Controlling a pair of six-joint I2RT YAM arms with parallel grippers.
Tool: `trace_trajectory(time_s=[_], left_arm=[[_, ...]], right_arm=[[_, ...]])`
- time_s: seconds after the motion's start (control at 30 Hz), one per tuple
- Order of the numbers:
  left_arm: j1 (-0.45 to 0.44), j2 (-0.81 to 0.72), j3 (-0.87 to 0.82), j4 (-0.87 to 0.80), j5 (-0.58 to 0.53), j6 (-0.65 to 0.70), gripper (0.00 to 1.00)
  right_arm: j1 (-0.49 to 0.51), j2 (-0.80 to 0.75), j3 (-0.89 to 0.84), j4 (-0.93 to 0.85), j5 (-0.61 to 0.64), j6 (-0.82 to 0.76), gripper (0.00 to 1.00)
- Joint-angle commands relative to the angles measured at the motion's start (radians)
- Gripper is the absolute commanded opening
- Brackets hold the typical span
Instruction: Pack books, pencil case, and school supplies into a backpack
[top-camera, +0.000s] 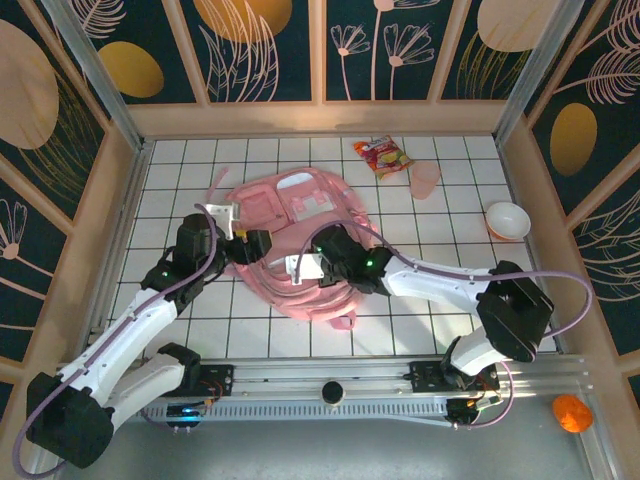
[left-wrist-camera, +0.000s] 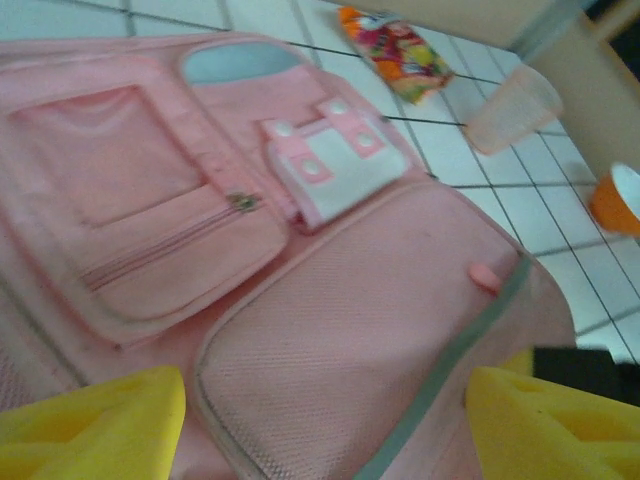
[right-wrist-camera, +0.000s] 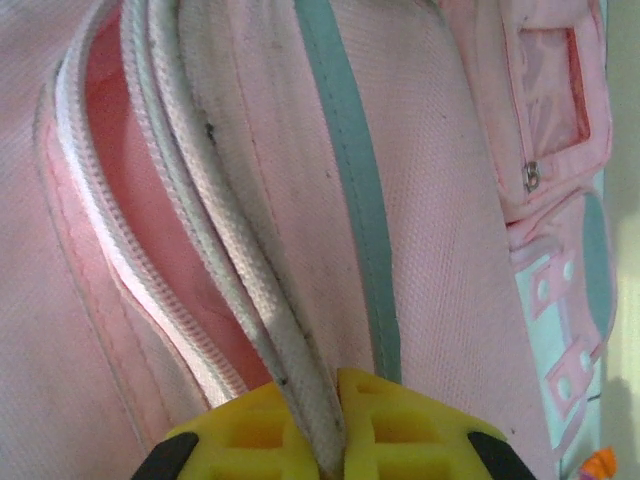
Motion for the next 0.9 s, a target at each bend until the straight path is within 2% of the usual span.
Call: trace_trajectory(time_s=[0.0,0.1,0.2,0.3,0.37,0.5,0.6,0.73,0.87], left_arm=[[0.008,-0.013,0.017,0.065,0.158,0.314,0.72],[0.007,-0.015,0.049,-0.016,0.183,0.621,0.67],[0.007,-0.018,0.064,-0.127,0.124,0.868,0.7],[0.007,0.007,0.082,-0.255,0.085,1.04,0.71],[0.006,0.034,0.086,-0.313,0.097,1.097,0.7],[-0.006,0.096,0.055,-0.32,0.136,1.108,0.67],[-0.032,0.121,0.024,-0.259,0.126,1.083,0.67],[-0.071,0.15,-0.01,-0.143,0.174,1.026,0.68],[-0.118,0.218,0.001,-0.124,0.219,1.007,0.68]], right_arm=[[-0.066,-0.084,0.019,-0.073,-0.073,-0.078,0.0],[-0.131,-0.146,-0.013,-0.079,-0.182,-0.141,0.0],[-0.175,-0.183,-0.029,-0.066,-0.234,-0.137,0.0],[-0.19,-0.19,-0.035,-0.061,-0.251,-0.12,0.0],[-0.193,-0.189,-0.041,-0.052,-0.259,-0.111,0.0],[-0.194,-0.186,-0.043,-0.036,-0.267,-0.099,0.0],[-0.195,-0.189,-0.041,-0.036,-0.274,-0.093,0.0],[-0.194,-0.193,-0.039,-0.033,-0.279,-0.084,0.0],[-0.194,-0.2,-0.042,-0.031,-0.278,-0.077,0.0]])
